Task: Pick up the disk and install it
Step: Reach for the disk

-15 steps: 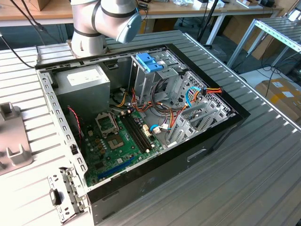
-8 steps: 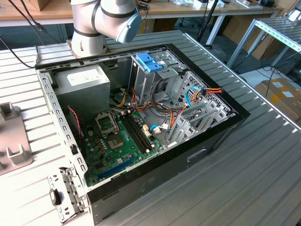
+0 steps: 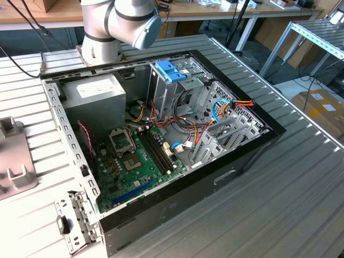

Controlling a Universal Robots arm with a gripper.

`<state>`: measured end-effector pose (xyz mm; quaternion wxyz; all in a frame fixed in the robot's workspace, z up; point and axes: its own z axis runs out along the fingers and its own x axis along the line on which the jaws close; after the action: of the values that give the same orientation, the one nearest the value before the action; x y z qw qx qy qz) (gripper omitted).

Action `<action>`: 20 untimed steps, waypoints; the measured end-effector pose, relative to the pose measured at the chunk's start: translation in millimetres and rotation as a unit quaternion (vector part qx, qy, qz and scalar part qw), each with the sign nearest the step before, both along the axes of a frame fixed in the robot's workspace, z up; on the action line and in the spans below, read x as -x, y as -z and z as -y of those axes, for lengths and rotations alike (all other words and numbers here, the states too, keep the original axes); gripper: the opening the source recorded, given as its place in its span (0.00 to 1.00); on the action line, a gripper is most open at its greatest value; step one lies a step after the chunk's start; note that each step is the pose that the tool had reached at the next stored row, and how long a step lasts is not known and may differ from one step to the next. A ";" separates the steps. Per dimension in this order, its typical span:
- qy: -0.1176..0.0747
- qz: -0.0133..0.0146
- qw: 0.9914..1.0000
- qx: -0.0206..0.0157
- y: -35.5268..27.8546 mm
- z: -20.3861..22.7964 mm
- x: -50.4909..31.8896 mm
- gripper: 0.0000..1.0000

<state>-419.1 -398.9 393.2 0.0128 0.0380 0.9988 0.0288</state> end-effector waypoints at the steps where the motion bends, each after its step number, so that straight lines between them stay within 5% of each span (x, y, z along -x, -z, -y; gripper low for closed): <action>1: 0.000 0.000 1.000 0.000 0.0 0.0 0.6 0.11; 20: 0.000 0.000 1.000 -0.001 0.4 -1.5 11.9 0.11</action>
<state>-431.1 -397.4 392.7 0.0128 0.0380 0.9987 0.0302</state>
